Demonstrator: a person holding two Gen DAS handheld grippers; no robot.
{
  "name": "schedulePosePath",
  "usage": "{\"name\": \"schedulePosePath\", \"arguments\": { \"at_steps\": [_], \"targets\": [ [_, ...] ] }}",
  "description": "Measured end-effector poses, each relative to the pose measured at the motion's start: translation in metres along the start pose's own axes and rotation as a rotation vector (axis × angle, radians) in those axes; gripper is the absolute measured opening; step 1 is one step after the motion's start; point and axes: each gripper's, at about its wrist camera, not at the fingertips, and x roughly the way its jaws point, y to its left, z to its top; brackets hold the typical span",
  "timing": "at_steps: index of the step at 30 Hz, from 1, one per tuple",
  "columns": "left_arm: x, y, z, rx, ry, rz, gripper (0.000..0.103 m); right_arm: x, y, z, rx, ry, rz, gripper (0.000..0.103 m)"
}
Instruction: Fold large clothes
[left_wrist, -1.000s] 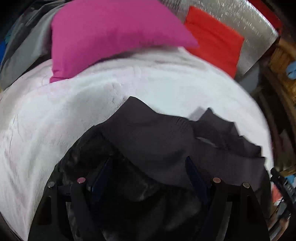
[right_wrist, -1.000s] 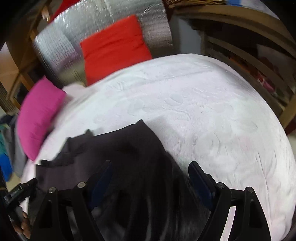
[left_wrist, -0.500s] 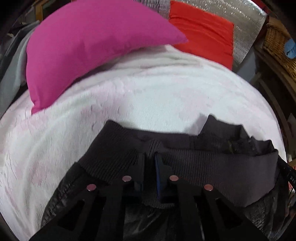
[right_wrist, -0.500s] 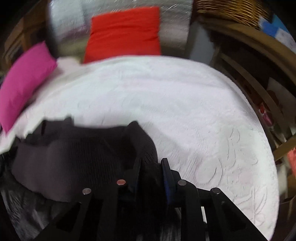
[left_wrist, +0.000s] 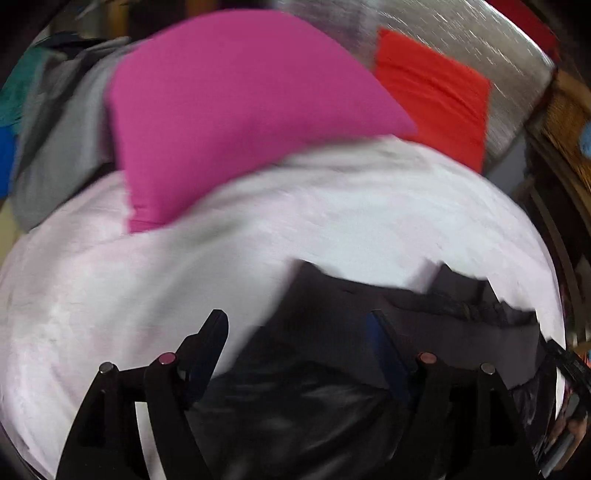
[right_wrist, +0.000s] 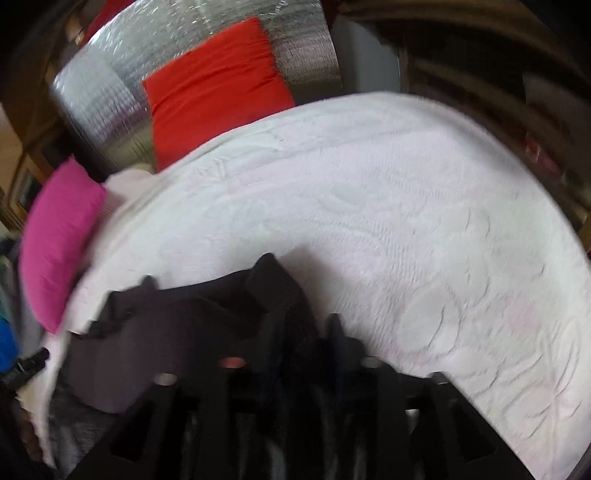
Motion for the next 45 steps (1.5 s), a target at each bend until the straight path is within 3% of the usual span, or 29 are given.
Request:
{"name": "schedulePosePath", "arguments": {
  "at_steps": [1, 4, 7, 9, 12, 14, 16, 19, 22, 25, 27, 29, 30, 31, 34, 38, 42, 44, 45],
  "targets": [
    [-0.004, 0.012, 0.001, -0.021, 0.0, 0.01, 0.08, -0.005, -0.003, 0.0, 0.027, -0.009, 0.029, 0.082],
    [0.0, 0.047, -0.004, -0.098, 0.058, 0.036, 0.081, -0.019, -0.009, -0.003, 0.043, -0.032, 0.037, 0.082],
    [0.022, 0.072, -0.017, -0.153, 0.175, 0.028, 0.081, -0.018, -0.018, -0.008, 0.041, 0.008, 0.014, 0.082],
    [0.036, 0.081, -0.028, -0.175, 0.242, -0.025, 0.081, -0.009, -0.027, -0.011, 0.064, 0.055, 0.035, 0.082],
    [0.038, 0.086, -0.04, -0.198, 0.248, -0.113, 0.081, 0.002, -0.032, -0.023, 0.078, 0.114, 0.075, 0.08],
    [0.033, 0.084, -0.044, -0.196, 0.22, -0.129, 0.07, 0.004, -0.024, -0.028, 0.033, 0.103, 0.064, 0.062],
    [0.03, 0.082, -0.048, -0.195, 0.207, -0.152, 0.048, -0.007, -0.012, -0.032, -0.022, 0.062, 0.014, 0.043],
    [0.025, 0.069, -0.053, -0.151, 0.169, -0.113, 0.045, -0.039, 0.008, -0.038, -0.117, -0.077, -0.053, 0.027],
    [0.027, 0.062, -0.059, -0.129, 0.155, -0.064, 0.047, -0.054, 0.018, -0.045, -0.188, -0.15, -0.104, 0.027],
    [0.033, 0.067, -0.061, -0.148, 0.159, -0.053, 0.053, -0.023, -0.003, -0.05, -0.102, -0.033, -0.103, 0.03],
    [0.029, 0.065, -0.065, -0.133, 0.153, -0.039, 0.054, -0.025, -0.014, -0.05, -0.036, -0.016, -0.05, 0.036],
    [0.022, 0.066, -0.069, -0.127, 0.139, -0.037, 0.056, -0.044, -0.022, -0.048, 0.016, -0.033, 0.004, 0.059],
    [0.017, 0.067, -0.072, -0.125, 0.128, -0.041, 0.057, -0.059, -0.029, -0.049, 0.042, -0.065, 0.037, 0.078],
    [0.014, 0.069, -0.074, -0.124, 0.123, -0.044, 0.06, -0.074, -0.038, -0.05, 0.063, -0.107, 0.062, 0.081],
    [0.004, 0.081, -0.086, -0.144, 0.116, -0.056, 0.067, -0.107, -0.063, -0.062, 0.12, -0.16, 0.103, 0.081],
    [-0.014, 0.098, -0.104, -0.199, 0.107, -0.122, 0.067, -0.112, -0.097, -0.083, 0.224, -0.11, 0.213, 0.081],
    [-0.034, 0.1, -0.123, -0.192, 0.075, -0.13, 0.067, -0.106, -0.082, -0.099, 0.152, -0.061, 0.184, 0.078],
    [-0.037, 0.099, -0.132, -0.18, 0.069, -0.133, 0.067, -0.099, -0.075, -0.106, 0.122, -0.027, 0.162, 0.066],
    [-0.039, 0.097, -0.137, -0.173, 0.065, -0.127, 0.066, -0.09, -0.069, -0.109, 0.105, 0.005, 0.135, 0.046]
  ]
}}
